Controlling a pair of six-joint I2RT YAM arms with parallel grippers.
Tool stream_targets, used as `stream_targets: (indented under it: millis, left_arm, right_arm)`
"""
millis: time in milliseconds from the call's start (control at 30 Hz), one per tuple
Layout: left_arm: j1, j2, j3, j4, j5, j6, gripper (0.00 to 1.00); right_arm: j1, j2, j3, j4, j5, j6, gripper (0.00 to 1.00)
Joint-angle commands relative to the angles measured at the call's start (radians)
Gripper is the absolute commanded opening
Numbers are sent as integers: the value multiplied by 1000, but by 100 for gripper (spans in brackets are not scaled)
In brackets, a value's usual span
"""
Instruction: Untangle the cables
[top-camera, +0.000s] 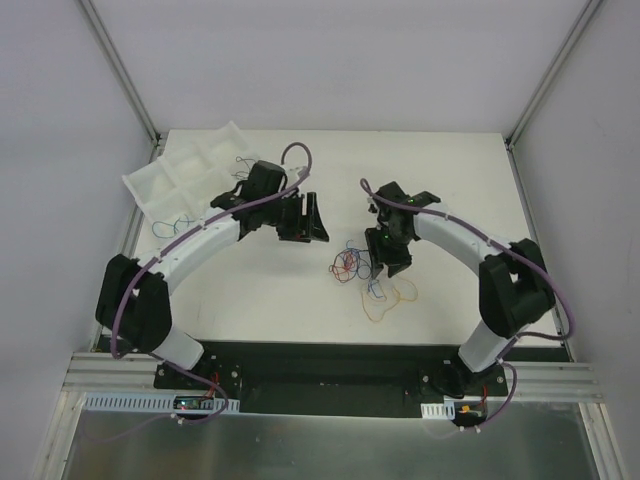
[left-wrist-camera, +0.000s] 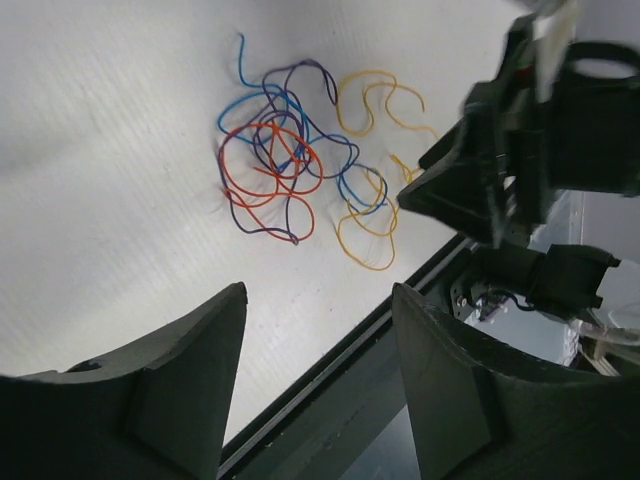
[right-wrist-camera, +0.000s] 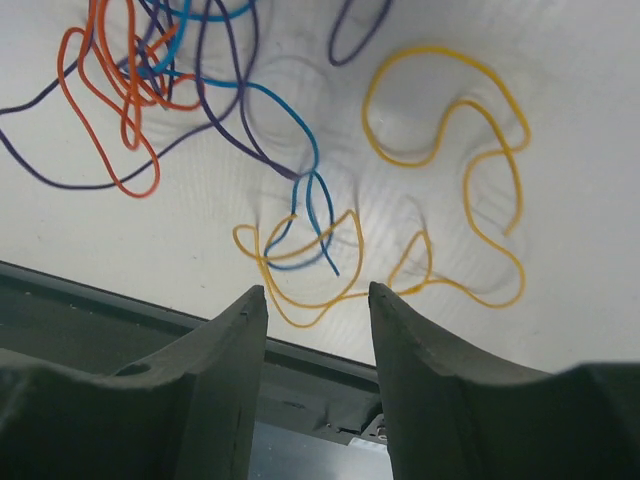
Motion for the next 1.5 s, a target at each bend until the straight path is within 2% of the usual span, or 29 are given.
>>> stream_targets:
  millis: [0, 167, 300, 567, 800, 900, 1033, 1200, 1467]
  left_arm:
    - [-93, 144, 47, 11, 82, -2, 57]
    - [-170, 284, 125, -16, 39, -19, 53]
    - [-183, 301, 136, -46, -32, -9, 59]
    - [-183, 316, 115, -101, -142, 7, 56]
    - [-181, 401, 175, -107, -156, 33, 50]
    - [-181, 433, 205, -111, -153, 49, 42]
    - [-181, 422, 213, -124, -153, 55, 19]
    - [-183, 341, 205, -125, -139, 66, 0]
    - [-183, 208, 219, -116, -58, 67, 0]
  right_arm:
    - [-95, -157, -84, 30, -42, 18, 48]
    - [-162, -234, -182, 54, -89, 8, 48]
    - [-162, -256, -232, 71, -112, 3, 48]
    - [-161, -219, -216, 62, -129, -1, 48]
    - [-158, -217, -209, 57, -134, -5, 48]
    - [-155, -213, -208, 53, -134, -6, 48]
    - [-140, -202, -193, 44, -131, -14, 49]
    - [-84, -159, -125, 35, -152, -34, 50]
    - [-66, -87, -61, 152, -304, 77, 62]
